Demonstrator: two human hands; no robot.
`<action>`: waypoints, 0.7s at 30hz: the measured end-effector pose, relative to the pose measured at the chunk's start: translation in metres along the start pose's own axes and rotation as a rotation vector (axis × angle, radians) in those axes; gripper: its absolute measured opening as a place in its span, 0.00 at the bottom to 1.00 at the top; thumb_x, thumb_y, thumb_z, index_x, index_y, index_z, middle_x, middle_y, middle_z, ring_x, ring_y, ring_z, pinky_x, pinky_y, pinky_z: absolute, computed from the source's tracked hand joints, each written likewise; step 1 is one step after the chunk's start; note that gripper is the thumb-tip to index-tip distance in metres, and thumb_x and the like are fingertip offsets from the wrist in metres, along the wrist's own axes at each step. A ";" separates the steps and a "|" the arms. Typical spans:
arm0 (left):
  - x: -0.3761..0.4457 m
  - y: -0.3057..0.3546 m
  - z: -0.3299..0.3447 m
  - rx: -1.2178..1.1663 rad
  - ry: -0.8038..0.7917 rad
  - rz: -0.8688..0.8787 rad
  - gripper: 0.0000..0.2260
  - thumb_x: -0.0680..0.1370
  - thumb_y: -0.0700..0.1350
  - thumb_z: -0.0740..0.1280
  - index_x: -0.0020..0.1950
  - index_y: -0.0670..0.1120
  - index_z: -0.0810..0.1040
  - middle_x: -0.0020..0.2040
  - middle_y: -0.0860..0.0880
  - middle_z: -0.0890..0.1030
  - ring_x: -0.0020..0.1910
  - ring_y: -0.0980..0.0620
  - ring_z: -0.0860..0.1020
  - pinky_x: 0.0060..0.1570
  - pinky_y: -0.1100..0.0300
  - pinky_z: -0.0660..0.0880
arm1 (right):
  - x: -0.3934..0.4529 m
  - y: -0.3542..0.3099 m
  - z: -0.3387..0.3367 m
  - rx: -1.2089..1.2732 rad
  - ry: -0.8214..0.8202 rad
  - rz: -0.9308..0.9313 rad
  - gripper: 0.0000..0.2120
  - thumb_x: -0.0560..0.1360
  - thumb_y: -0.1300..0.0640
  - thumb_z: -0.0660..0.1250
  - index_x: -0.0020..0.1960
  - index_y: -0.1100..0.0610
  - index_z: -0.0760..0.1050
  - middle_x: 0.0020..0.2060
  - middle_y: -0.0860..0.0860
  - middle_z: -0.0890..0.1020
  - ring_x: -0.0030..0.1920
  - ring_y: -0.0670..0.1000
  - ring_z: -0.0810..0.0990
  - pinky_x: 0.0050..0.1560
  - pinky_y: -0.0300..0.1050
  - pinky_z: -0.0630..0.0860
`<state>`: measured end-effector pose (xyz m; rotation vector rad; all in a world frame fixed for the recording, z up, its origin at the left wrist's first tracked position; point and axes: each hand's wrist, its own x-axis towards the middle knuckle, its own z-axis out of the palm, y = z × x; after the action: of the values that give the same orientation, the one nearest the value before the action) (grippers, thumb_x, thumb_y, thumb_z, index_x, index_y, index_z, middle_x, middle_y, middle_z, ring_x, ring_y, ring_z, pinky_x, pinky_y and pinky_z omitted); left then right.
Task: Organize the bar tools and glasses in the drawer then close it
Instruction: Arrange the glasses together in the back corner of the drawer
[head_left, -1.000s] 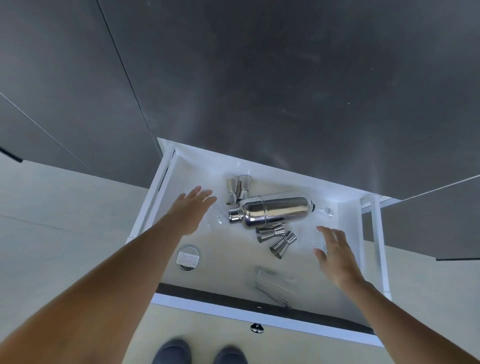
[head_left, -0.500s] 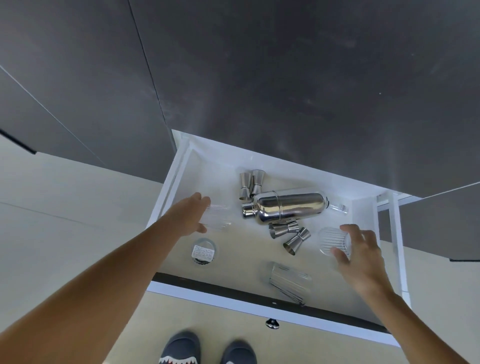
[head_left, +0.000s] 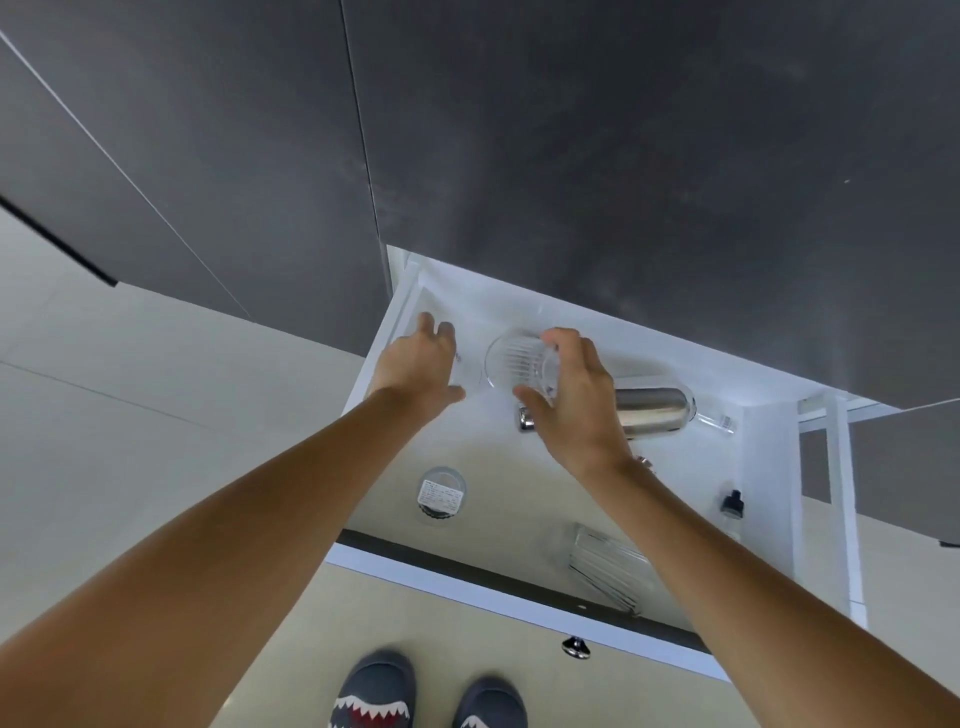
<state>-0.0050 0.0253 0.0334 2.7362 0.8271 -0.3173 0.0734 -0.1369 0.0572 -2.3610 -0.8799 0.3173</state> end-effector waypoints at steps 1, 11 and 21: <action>0.003 0.002 0.001 -0.002 0.017 -0.008 0.27 0.71 0.53 0.74 0.63 0.42 0.69 0.59 0.42 0.71 0.44 0.41 0.80 0.39 0.55 0.75 | 0.005 0.001 0.006 -0.020 -0.012 -0.007 0.26 0.70 0.60 0.74 0.62 0.55 0.66 0.59 0.56 0.74 0.54 0.58 0.77 0.52 0.46 0.77; 0.040 0.003 0.013 -0.140 0.080 -0.078 0.28 0.73 0.47 0.73 0.69 0.41 0.66 0.66 0.40 0.68 0.53 0.40 0.80 0.53 0.52 0.79 | 0.049 0.021 0.049 -0.069 -0.082 -0.037 0.26 0.72 0.60 0.72 0.66 0.53 0.66 0.65 0.55 0.71 0.61 0.57 0.74 0.58 0.49 0.77; 0.055 0.002 0.023 -0.267 0.177 -0.026 0.26 0.76 0.42 0.70 0.72 0.44 0.64 0.68 0.41 0.70 0.56 0.40 0.79 0.55 0.53 0.78 | 0.074 0.033 0.061 -0.195 -0.110 -0.049 0.27 0.72 0.59 0.73 0.67 0.54 0.66 0.66 0.55 0.72 0.59 0.57 0.77 0.57 0.50 0.77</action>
<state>0.0382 0.0447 -0.0037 2.5296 0.8802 0.0308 0.1205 -0.0807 -0.0124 -2.5152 -1.0612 0.3587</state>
